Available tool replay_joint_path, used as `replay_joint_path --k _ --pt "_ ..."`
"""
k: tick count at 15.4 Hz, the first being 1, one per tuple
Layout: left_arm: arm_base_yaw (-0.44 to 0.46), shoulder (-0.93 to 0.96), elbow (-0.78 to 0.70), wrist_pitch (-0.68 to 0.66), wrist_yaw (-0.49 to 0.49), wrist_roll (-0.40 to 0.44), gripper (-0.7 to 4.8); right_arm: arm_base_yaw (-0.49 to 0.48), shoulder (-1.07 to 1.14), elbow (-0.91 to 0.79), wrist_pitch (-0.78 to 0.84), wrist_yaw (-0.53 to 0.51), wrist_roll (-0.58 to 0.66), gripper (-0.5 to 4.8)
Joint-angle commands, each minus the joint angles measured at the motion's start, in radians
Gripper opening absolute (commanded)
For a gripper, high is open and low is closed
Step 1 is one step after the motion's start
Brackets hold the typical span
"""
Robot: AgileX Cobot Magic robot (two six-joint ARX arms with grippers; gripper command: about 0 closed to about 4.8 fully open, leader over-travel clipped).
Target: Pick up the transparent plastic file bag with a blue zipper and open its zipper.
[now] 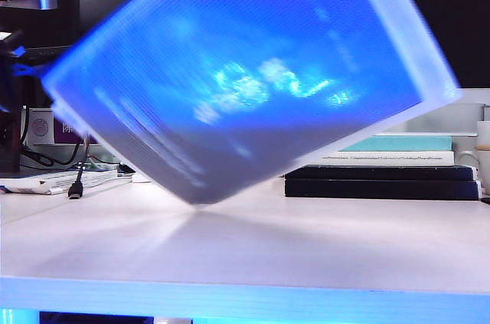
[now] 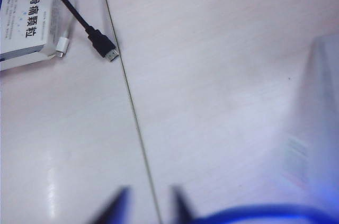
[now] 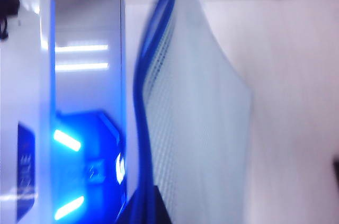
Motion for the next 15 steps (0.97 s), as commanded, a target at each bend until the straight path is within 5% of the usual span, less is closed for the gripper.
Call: replay_joint_path --k 1,5,8,9,10,11,12,13,15 --pt "0.000 -0.011 0.003 0.055 0.177 -0.091 4.79 -0.019 0.008 0.004 -0.047 0.056 0.001 -0.02" --pt "-0.001 -0.024 0.007 0.133 0.420 -0.189 4.79 -0.018 0.059 -0.047 -0.058 0.153 0.012 -0.02" --pt "-0.001 -0.030 0.007 0.165 0.436 -0.211 4.79 -0.018 0.124 -0.087 -0.059 0.243 0.017 -0.02" --pt "-0.001 -0.029 0.007 0.166 0.436 -0.218 4.79 -0.018 0.143 -0.088 -0.059 0.314 0.028 -0.02" --pt "-0.001 -0.029 0.007 0.163 0.435 -0.217 4.79 -0.019 0.174 -0.089 -0.039 0.520 0.042 0.01" --pt "-0.001 -0.029 0.007 0.163 0.437 -0.222 4.79 -0.042 0.176 -0.088 0.007 0.631 0.111 2.78" --pt "-0.001 -0.029 0.007 0.163 0.436 -0.229 4.79 -0.060 0.173 -0.088 0.006 0.636 0.114 4.26" --pt "-0.001 -0.030 0.007 0.178 0.502 -0.238 4.79 -0.166 0.129 -0.087 0.063 0.638 0.216 4.50" --pt "0.000 -0.088 0.007 0.193 0.470 -0.223 4.79 -0.286 0.008 -0.087 0.140 0.363 0.374 4.47"
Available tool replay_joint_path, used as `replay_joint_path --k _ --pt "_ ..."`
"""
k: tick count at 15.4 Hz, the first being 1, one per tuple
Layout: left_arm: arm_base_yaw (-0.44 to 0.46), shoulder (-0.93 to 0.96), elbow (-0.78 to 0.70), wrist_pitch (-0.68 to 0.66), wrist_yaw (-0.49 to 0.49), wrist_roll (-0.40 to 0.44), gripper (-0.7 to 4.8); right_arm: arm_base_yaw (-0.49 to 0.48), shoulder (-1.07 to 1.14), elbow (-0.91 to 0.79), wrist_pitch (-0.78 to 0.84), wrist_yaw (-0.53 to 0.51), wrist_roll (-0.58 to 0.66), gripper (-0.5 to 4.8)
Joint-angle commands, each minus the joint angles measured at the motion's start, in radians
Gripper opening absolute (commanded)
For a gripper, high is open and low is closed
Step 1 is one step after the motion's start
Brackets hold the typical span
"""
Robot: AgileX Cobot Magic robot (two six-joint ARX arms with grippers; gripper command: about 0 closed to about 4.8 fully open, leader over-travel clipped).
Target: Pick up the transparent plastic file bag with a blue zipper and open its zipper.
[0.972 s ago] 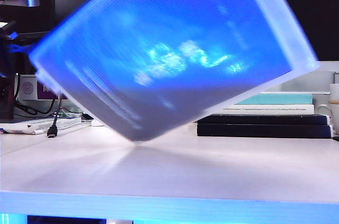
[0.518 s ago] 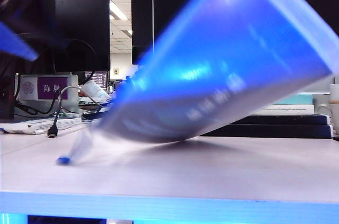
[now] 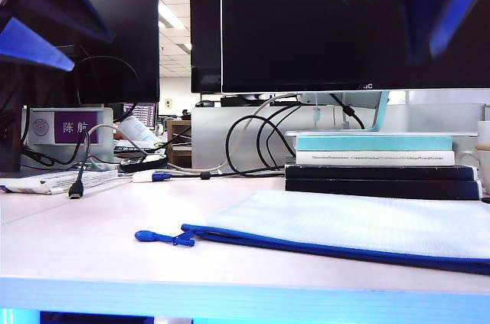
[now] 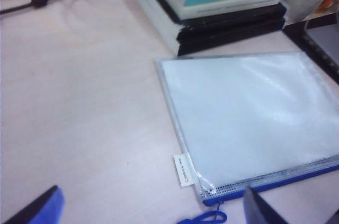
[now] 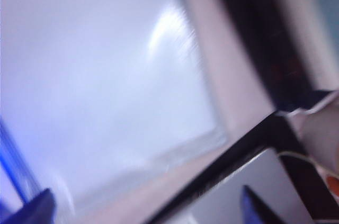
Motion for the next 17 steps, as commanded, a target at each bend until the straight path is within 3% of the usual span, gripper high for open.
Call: replay_joint_path --k 1,4,5,6,8,9,10,11,12,14,17 --pt "0.002 -0.103 0.005 -0.009 -0.061 0.025 4.79 -0.183 -0.159 0.007 0.018 -0.396 0.209 4.17" --pt "0.014 -0.209 0.005 -0.137 -0.110 0.029 4.79 -0.257 -0.269 -0.018 -0.154 -0.438 0.211 4.17" --pt "0.014 -0.345 0.004 -0.205 -0.208 0.047 4.79 -0.257 -0.401 -0.083 -0.152 -0.476 0.209 4.17" --pt "0.014 -0.529 0.001 -0.316 -0.410 0.046 4.79 -0.257 -0.628 -0.192 -0.020 -0.476 0.267 4.17" --pt "0.014 -0.607 -0.027 -0.348 -0.512 0.034 4.79 -0.257 -0.748 -0.269 0.103 -0.469 0.333 4.16" --pt "0.014 -0.697 -0.098 -0.348 -0.546 -0.011 4.79 -0.257 -0.906 -0.398 0.242 -0.402 0.372 3.36" --pt "0.014 -0.816 -0.216 -0.312 -0.703 -0.056 4.79 -0.257 -1.149 -0.637 0.471 -0.240 0.378 2.34" --pt "0.014 -0.828 -0.216 -0.294 -0.755 -0.107 4.79 -0.256 -1.228 -0.724 0.564 -0.232 0.404 1.22" --pt "0.013 -0.831 -0.216 -0.273 -0.769 -0.168 4.79 -0.256 -1.307 -0.825 0.680 -0.229 0.478 0.45" --pt "0.013 -0.830 -0.225 -0.265 -0.769 -0.166 4.79 -0.255 -1.394 -0.952 0.807 -0.225 0.582 0.18" --pt "0.013 -0.831 -0.292 -0.159 -0.768 -0.128 2.30 -0.254 -1.468 -1.163 0.972 -0.229 0.678 -0.02"
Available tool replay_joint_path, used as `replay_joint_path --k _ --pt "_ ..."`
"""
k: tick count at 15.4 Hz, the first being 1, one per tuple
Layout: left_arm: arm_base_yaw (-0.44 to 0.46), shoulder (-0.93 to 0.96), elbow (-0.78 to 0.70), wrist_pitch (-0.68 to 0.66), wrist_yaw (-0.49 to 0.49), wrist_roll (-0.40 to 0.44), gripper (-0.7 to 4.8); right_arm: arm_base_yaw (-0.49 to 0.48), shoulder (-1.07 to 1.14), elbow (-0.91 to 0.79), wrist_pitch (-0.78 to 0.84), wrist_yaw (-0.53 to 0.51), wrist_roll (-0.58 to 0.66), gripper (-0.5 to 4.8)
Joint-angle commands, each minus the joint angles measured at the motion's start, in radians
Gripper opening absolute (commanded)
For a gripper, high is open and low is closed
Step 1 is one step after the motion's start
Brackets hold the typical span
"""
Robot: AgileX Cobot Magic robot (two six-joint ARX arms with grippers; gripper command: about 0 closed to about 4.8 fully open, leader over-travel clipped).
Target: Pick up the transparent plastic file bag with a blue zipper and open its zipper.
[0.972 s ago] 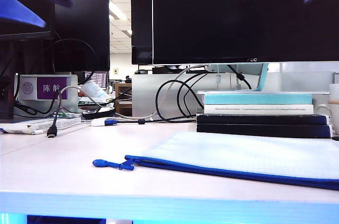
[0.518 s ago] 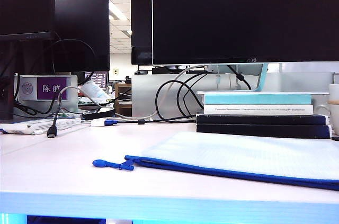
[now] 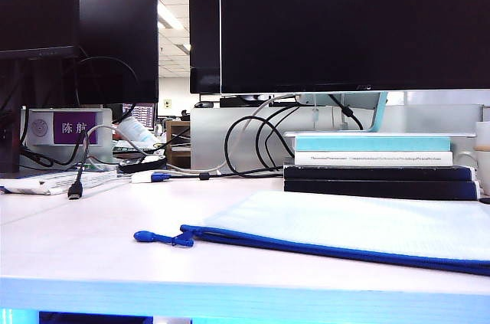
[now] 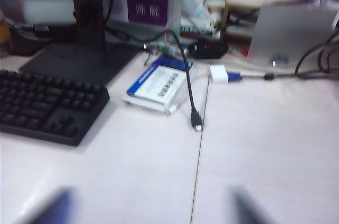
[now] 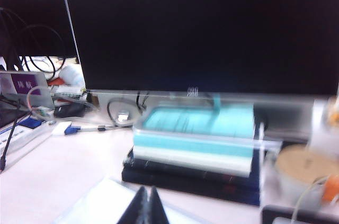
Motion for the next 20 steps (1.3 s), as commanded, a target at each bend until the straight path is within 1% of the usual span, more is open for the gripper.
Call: replay_joint_path --k 1,2,3,4,5,7,8,10,12,13,14,15,16,17,20 --pt "0.000 0.000 -0.085 0.169 0.010 0.043 2.03 0.002 -0.013 -0.124 0.144 0.000 0.072 -0.02" --pt "0.000 -0.001 -0.139 0.246 0.061 0.071 1.78 0.002 -0.013 -0.168 0.185 0.000 0.097 -0.02" --pt "0.000 -0.006 -0.186 0.296 0.129 0.083 1.16 0.002 -0.014 -0.205 0.223 0.000 0.127 -0.02" --pt "0.000 -0.019 -0.220 0.316 0.175 0.083 0.83 0.002 -0.014 -0.232 0.253 0.000 0.153 -0.02" --pt "0.000 -0.042 -0.252 0.327 0.193 0.091 0.79 0.002 -0.014 -0.256 0.285 0.000 0.159 -0.02" --pt "0.000 -0.105 -0.291 0.328 0.193 0.101 0.77 0.002 -0.016 -0.285 0.335 0.000 0.154 -0.02" --pt "0.000 -0.161 -0.313 0.330 0.201 0.106 0.49 0.002 -0.019 -0.304 0.375 -0.002 0.139 -0.02" --pt "0.002 -0.215 -0.331 0.330 0.199 0.107 0.48 0.002 -0.054 -0.344 0.429 -0.007 0.136 -0.02" --pt "0.003 -0.214 -0.333 0.311 0.197 0.109 0.48 0.002 -0.105 -0.380 0.414 -0.002 0.136 -0.02" --pt "0.005 -0.214 -0.340 0.303 0.189 0.128 0.47 0.001 -0.112 -0.418 0.414 0.002 0.137 -0.02" --pt "0.005 -0.214 -0.348 0.305 0.188 0.133 0.47 0.002 -0.112 -0.452 0.444 0.010 0.138 -0.02" --pt "0.005 -0.214 -0.357 0.301 0.188 0.134 0.47 0.001 -0.112 -0.487 0.456 0.054 0.137 -0.02" --pt "0.005 -0.214 -0.370 0.295 0.169 0.137 0.47 0.001 -0.112 -0.536 0.455 0.097 0.137 -0.02" --pt "0.005 -0.214 -0.373 0.291 0.171 0.151 0.48 0.001 -0.112 -0.566 0.454 0.113 0.139 -0.02" --pt "0.006 -0.214 -0.376 0.284 0.171 0.150 0.48 0.001 -0.112 -0.570 0.409 0.115 0.138 -0.01"
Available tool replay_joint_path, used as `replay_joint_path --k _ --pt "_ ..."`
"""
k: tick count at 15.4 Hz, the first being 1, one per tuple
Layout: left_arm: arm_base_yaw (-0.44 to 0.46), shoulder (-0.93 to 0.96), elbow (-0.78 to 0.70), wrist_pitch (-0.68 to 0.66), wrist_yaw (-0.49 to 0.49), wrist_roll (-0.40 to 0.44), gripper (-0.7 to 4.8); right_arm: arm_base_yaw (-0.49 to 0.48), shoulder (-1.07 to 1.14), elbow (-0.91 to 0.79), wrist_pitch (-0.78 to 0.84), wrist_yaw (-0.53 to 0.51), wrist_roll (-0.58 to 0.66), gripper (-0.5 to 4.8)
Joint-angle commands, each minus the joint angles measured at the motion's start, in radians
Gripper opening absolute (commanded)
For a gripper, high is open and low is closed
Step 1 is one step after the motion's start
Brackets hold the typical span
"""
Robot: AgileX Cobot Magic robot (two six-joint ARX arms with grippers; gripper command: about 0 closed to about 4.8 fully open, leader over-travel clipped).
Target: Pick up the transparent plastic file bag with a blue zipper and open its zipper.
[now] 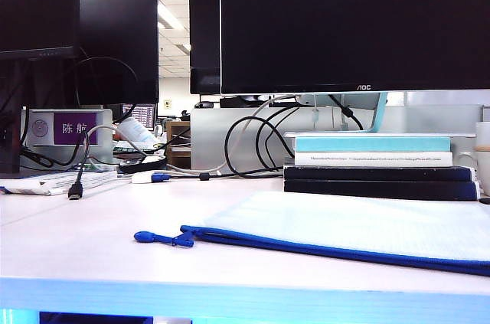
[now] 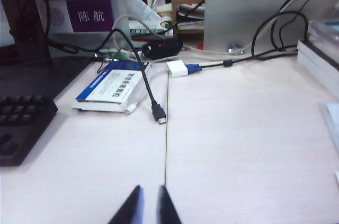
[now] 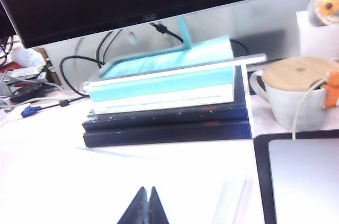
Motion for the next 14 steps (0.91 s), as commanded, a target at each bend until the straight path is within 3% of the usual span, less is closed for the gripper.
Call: replay_joint_path --k 1,2,3,14 --pt "0.001 -0.005 0.001 0.001 -0.003 0.007 0.48 0.000 0.000 -0.005 -0.007 0.032 -0.001 -0.01" --pt "0.001 -0.005 0.000 -0.008 -0.057 0.007 -0.05 0.000 0.000 -0.005 -0.112 0.055 -0.002 -0.01" --pt "0.001 -0.005 0.000 -0.023 -0.052 0.007 -0.05 0.000 0.000 -0.005 -0.171 0.073 -0.002 -0.01" --pt "0.000 -0.005 0.000 -0.075 -0.067 -0.019 -0.05 0.000 0.000 -0.004 -0.164 0.074 -0.002 -0.01"
